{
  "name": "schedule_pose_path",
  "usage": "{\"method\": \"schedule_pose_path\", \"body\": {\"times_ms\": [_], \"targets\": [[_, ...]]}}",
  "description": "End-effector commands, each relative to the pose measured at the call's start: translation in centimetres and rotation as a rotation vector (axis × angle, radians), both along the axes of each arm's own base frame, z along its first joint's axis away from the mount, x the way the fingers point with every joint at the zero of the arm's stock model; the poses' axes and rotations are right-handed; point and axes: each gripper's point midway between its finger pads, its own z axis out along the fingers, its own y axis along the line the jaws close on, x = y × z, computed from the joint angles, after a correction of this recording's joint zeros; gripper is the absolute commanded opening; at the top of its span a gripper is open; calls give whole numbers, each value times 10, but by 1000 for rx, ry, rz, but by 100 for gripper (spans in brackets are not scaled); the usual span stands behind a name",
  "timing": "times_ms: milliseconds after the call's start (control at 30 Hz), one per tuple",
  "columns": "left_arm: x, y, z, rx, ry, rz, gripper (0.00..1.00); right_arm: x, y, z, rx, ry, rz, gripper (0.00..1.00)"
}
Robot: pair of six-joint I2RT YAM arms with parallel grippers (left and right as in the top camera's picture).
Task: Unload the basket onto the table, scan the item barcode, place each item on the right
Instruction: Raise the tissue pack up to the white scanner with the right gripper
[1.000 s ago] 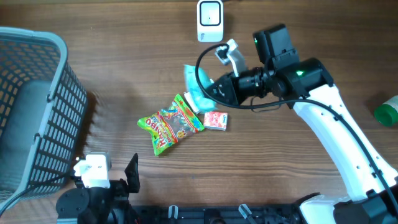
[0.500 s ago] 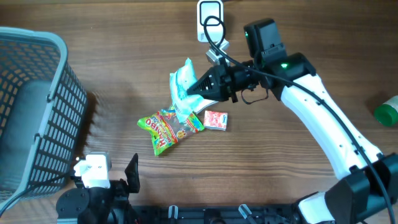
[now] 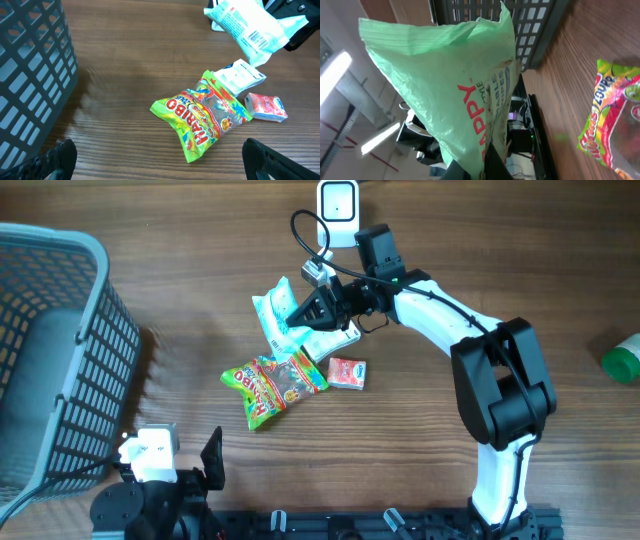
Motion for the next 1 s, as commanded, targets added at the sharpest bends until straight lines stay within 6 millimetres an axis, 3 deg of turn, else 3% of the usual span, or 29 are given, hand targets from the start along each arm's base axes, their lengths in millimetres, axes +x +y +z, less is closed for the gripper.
{"method": "schedule_pose_path", "body": {"times_ms": [0,167,300,467,567,633,667,733,833,967], "targets": [[1,-2,-2,-20,6,-5,100,-6,-1,7,33,41,48,4],[1,-2,-2,-20,6,-5,100,-6,-1,7,17,76,48,4],[1,-2,-2,-20,6,-5,100,-6,-1,10,57,-12,47,5],[1,-2,-2,-20,6,-5,100,-12,-1,54,-31,-2,-25,5],[1,-2,-2,-19,6,-5,100,-16,-6,91,-185,-114,-221,5],[1,-2,-2,-20,6,-5,100,-8,-22,100,-340,-253,-413,5],[1,-2,-2,-19,6,-5,100,0,-41,98,-465,-312,-544,5],[1,-2,-2,-19,6,-5,100,-1,-80,102,-649,-370,-714,4],[1,-2,-2,-19,6,-5,100,-9,-120,110,-797,-490,-822,5],[1,-2,-2,-19,6,-5,100,-15,-148,99,-963,-620,-810,5]]}}
